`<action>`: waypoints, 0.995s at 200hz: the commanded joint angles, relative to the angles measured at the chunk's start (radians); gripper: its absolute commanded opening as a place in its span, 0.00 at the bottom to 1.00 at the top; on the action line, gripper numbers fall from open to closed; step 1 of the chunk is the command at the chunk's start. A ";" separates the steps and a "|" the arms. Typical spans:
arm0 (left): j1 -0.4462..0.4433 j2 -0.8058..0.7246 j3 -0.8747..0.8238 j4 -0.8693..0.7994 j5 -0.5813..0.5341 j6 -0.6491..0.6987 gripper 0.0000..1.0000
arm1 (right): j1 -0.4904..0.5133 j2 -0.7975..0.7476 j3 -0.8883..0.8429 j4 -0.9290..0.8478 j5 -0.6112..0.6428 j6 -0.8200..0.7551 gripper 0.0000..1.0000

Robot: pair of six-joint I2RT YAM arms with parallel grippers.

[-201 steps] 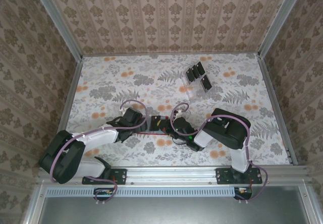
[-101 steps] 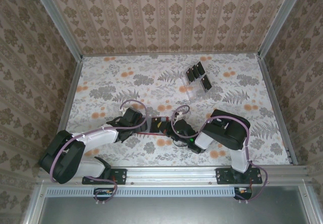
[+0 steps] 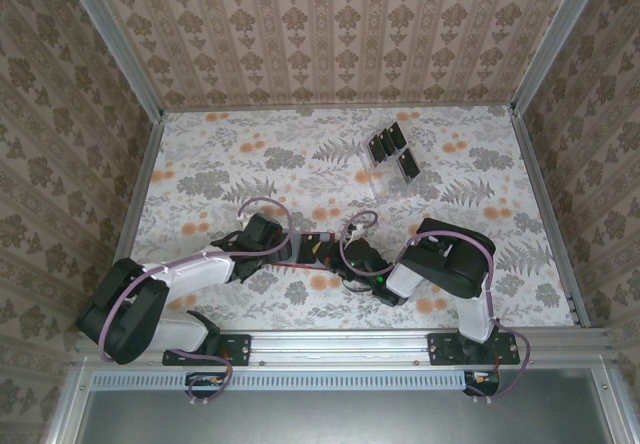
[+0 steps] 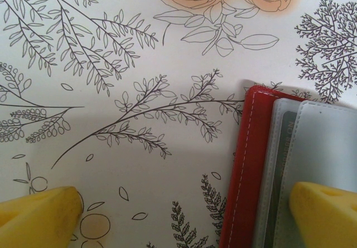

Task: Put the credit cards into the card holder
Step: Insert the credit card into the card slot.

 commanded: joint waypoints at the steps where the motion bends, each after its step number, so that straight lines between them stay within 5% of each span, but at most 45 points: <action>1: 0.007 0.034 -0.041 -0.077 0.019 -0.017 1.00 | 0.015 0.030 -0.010 -0.057 0.001 0.029 0.00; 169: 0.006 0.029 -0.032 -0.083 0.022 -0.015 1.00 | 0.008 0.073 0.112 -0.164 -0.094 -0.009 0.00; 199: 0.005 0.009 -0.015 -0.104 0.025 -0.016 1.00 | -0.008 0.013 0.109 -0.228 -0.112 -0.047 0.28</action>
